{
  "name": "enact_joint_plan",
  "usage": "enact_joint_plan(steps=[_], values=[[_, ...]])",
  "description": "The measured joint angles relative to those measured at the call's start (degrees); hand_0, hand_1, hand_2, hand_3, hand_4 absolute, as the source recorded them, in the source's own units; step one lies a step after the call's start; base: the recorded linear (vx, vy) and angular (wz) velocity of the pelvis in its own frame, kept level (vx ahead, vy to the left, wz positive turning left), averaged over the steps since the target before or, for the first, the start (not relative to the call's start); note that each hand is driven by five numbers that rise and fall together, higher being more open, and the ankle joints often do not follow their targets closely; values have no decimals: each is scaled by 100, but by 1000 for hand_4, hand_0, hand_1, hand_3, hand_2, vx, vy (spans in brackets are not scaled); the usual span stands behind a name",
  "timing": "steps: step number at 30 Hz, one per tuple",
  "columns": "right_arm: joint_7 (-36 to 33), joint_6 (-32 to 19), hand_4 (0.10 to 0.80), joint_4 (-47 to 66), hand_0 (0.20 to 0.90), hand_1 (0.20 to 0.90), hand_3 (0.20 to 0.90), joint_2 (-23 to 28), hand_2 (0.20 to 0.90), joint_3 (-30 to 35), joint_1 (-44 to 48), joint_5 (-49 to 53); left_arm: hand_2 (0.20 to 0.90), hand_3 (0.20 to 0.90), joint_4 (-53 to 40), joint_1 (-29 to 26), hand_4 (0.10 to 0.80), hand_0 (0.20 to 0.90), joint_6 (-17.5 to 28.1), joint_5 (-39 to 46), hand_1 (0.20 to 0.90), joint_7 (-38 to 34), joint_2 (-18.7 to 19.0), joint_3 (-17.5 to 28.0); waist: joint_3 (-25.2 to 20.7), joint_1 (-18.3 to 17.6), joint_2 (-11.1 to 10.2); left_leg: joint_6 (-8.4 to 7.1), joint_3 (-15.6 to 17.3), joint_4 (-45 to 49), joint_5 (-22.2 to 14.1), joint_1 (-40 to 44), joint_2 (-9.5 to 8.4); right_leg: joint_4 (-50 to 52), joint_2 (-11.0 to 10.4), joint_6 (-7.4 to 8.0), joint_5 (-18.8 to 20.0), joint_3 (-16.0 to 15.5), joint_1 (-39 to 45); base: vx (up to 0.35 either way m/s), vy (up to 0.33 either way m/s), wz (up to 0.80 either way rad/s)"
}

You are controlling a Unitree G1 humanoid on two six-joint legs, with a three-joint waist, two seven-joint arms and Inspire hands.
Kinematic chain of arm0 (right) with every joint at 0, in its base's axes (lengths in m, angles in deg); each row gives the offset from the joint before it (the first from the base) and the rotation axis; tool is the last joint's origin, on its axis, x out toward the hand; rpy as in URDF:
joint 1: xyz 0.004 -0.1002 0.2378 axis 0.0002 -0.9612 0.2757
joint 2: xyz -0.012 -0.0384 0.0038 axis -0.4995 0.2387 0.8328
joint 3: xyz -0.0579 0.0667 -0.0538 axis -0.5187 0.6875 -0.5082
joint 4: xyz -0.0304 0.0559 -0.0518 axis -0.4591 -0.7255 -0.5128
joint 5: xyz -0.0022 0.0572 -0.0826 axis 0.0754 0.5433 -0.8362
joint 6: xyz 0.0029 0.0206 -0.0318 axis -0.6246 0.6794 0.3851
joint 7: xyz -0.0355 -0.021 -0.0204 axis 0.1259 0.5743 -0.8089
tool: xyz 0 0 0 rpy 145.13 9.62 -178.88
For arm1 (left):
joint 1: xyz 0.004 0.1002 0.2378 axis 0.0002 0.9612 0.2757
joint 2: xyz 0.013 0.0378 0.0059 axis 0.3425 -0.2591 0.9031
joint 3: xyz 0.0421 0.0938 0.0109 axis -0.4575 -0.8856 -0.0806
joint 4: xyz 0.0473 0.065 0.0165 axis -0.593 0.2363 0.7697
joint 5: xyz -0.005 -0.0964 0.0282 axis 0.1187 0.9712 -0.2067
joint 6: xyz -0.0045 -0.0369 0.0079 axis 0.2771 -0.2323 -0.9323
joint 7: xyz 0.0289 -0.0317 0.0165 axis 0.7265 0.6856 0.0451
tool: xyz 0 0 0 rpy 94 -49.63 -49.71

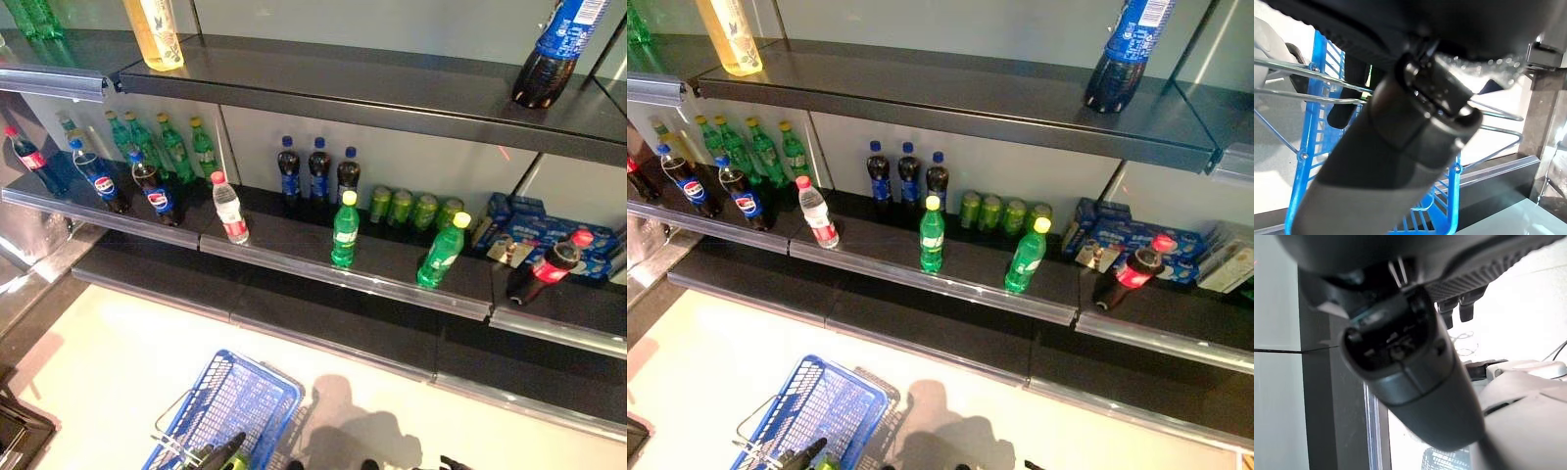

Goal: Pick up the drink and place into the basket.

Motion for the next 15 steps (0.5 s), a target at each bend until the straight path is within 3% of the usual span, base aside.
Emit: enact_joint_plan(steps=[15], values=[[-12,0,800,-1,900,900,900,-62,900,-4,-29,-6,300,200,-2,30,100,300,0,8,300,49,-2,-14,-17,-16,-32,16,-17,-15,-37,67,-15,1,-19,20,-42,-18,75,9,4,0]])
